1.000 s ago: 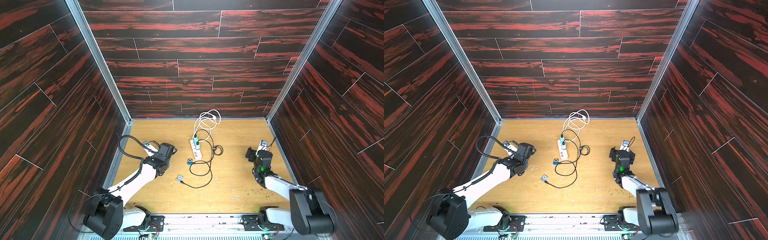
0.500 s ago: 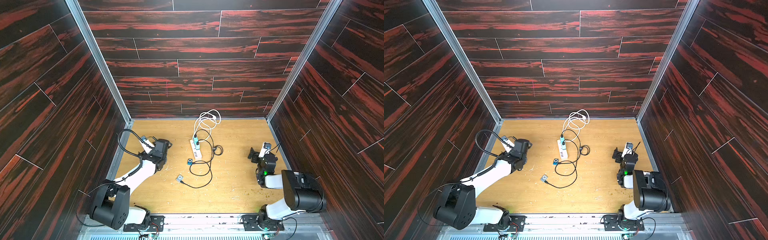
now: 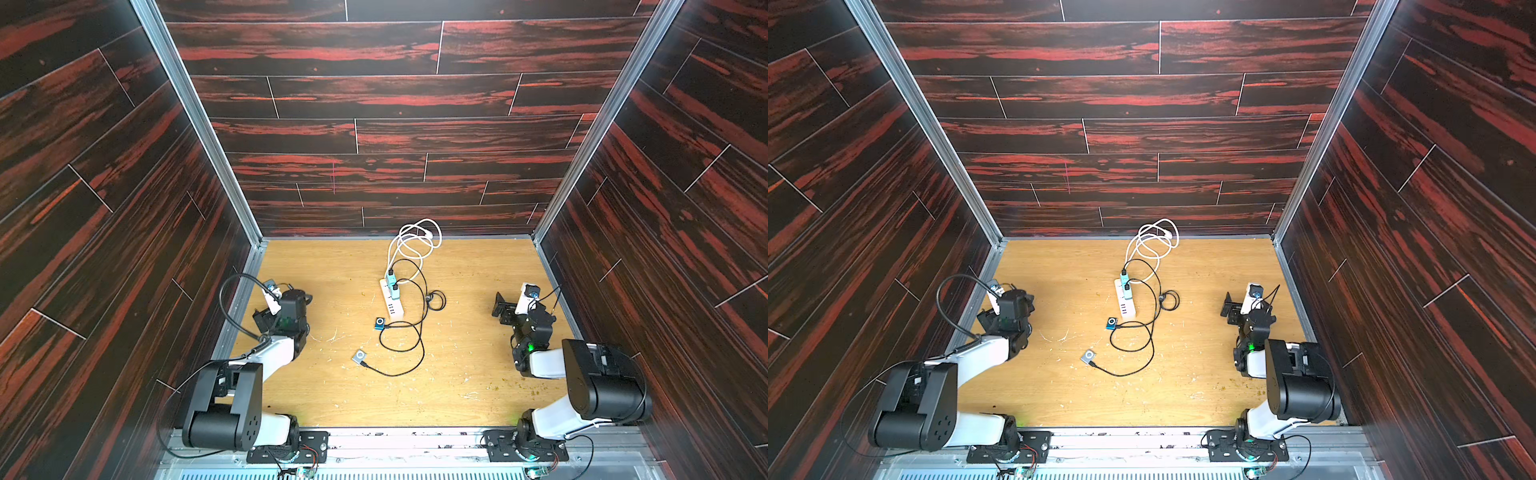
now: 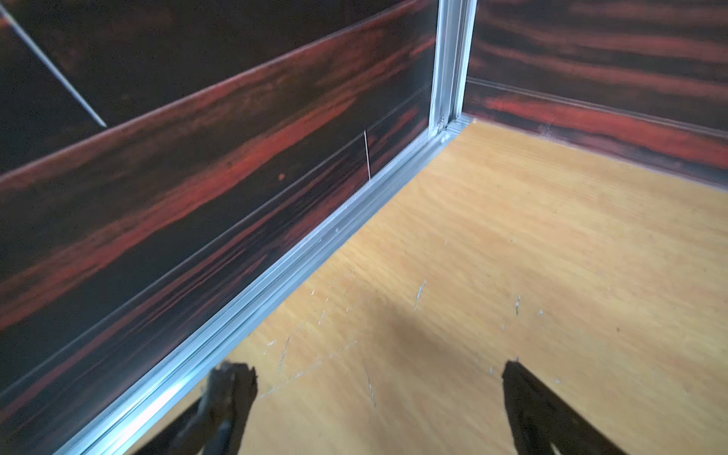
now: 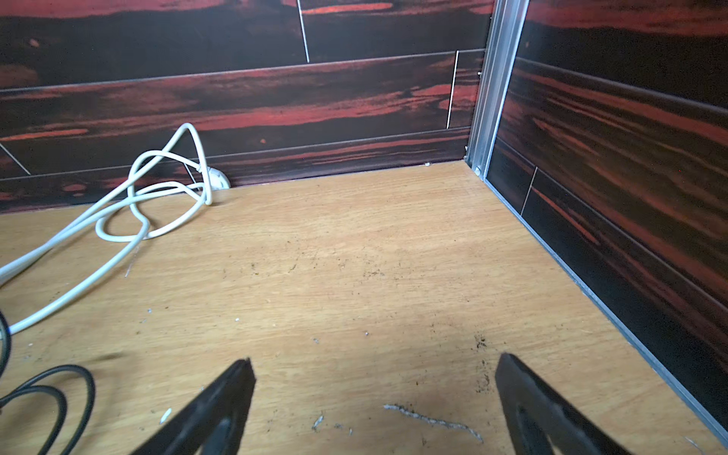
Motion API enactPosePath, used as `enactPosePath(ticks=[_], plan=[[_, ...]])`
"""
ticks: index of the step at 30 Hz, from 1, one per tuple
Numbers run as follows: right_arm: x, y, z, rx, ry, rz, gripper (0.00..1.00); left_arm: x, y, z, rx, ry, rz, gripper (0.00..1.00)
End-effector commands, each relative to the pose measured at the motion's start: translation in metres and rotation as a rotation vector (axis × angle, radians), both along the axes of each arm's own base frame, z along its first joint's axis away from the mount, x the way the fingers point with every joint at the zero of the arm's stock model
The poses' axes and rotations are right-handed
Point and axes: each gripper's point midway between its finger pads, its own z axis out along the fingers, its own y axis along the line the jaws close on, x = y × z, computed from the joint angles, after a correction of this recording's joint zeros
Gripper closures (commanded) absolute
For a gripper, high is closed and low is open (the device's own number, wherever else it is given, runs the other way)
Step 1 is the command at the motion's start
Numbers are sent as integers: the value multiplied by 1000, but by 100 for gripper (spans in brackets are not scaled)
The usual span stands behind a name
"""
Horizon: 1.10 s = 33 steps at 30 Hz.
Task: Charge mp3
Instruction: Reset both arms
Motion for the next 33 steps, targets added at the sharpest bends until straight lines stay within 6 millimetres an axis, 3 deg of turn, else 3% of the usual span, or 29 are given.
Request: enactPosePath(ticks=[1,5,9,10,12,14,17,33], plan=[[0,2,-2,2,-4,9,2,7,6,5,10,-95,-10,0],[0,2,-2,2,-3,8,2,28,-9,-4,2,1,-129,0],[0,2,-2,2,-4,9,2,31,-24,-9,-2,-9,-225,0],[0,2,-2,2,-2,10,2,27,-33,-18,-26,-26,-283,0],[0,2,-2,3,-2,9,2,25,-24,-4,57,-180,-241,0],[0,2,-2,3,-2,9,2,25,-33,-16,13,-36,-258,0],[0,2,-2,5,-3,10,2,26,-30,-10,48,-117,-251,0],[1,2,-3,16,4,28,2,25,-31,-13,14,-64,-249,0]])
